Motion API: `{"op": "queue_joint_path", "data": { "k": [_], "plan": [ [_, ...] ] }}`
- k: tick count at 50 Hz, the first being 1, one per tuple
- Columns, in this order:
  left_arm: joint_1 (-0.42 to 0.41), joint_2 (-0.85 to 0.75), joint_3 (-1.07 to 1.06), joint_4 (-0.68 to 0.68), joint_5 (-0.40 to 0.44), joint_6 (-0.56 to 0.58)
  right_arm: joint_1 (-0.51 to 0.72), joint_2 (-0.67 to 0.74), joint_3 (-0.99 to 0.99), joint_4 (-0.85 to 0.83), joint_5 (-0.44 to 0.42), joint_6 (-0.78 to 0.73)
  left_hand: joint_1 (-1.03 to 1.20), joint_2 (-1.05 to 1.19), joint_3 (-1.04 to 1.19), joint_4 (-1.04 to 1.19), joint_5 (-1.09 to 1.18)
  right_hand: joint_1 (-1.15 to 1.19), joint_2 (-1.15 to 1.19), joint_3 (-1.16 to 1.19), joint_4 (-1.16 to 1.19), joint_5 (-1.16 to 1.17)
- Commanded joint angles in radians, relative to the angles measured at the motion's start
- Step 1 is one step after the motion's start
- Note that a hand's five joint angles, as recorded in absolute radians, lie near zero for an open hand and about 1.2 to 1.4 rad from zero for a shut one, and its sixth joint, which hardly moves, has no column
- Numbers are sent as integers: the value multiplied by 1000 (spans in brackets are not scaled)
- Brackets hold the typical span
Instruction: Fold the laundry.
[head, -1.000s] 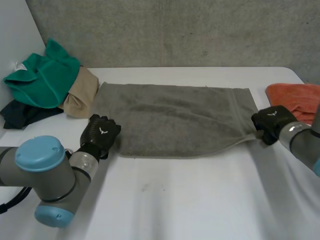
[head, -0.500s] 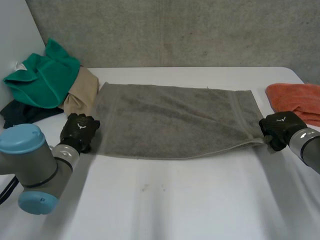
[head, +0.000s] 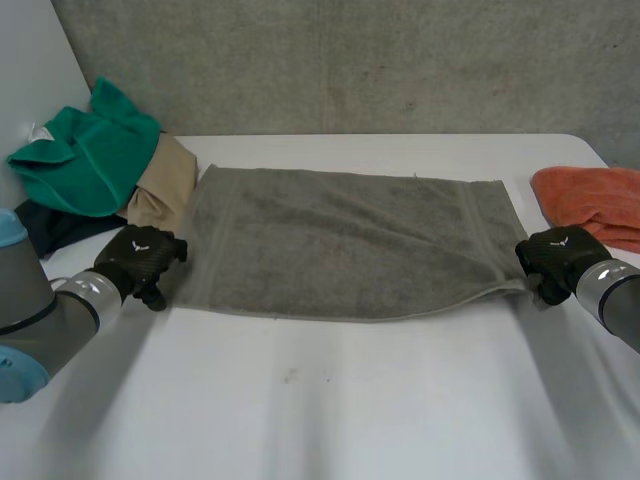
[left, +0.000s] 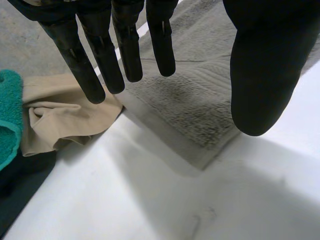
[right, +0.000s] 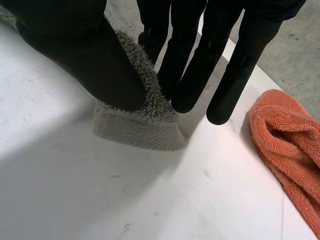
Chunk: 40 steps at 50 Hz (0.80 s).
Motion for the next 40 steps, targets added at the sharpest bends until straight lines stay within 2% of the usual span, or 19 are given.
{"op": "queue_joint_path", "data": {
  "k": [1, 13, 20, 21, 25, 28, 32, 35, 40],
  "plan": [
    [-2, -66, 71, -6, -7, 0, 2, 5, 0, -6, 0, -1, 133, 126, 125, 122, 119, 280, 213, 196, 190, 226],
    [-19, -121, 139, -10, -5, 0, 0, 7, 4, -14, 2, -9, 230, 222, 222, 219, 216, 280, 213, 196, 190, 226],
    [-31, -164, 195, -26, -7, 2, 2, 7, 6, -14, 2, -9, 474, 466, 465, 463, 460, 280, 213, 196, 190, 226],
    [-33, -173, 209, -35, -7, 2, 2, 7, 8, -14, 2, -11, 602, 594, 593, 591, 588, 280, 213, 196, 190, 226],
    [-39, -178, 223, -62, -7, 2, 2, 5, 9, -14, 2, -9, 890, 882, 881, 879, 876, 280, 213, 196, 190, 226],
    [-40, -171, 212, -81, -5, -4, 2, 5, 9, -14, 2, -11, 891, 883, 882, 880, 876, 280, 213, 196, 190, 226],
    [-53, -105, 165, -121, -1, -3, 0, 4, 9, -14, 2, -11, 235, 227, 226, 224, 220, 280, 213, 196, 190, 226],
    [-54, -39, 103, -131, 4, 3, 0, 3, 9, -14, 2, -11, 157, 149, 149, 146, 143, 280, 213, 196, 190, 226],
    [-48, -23, 71, -130, 1, 5, 2, 3, 9, -14, 2, -11, 131, 123, 122, 120, 116, 280, 213, 196, 190, 226]
  ]
}}
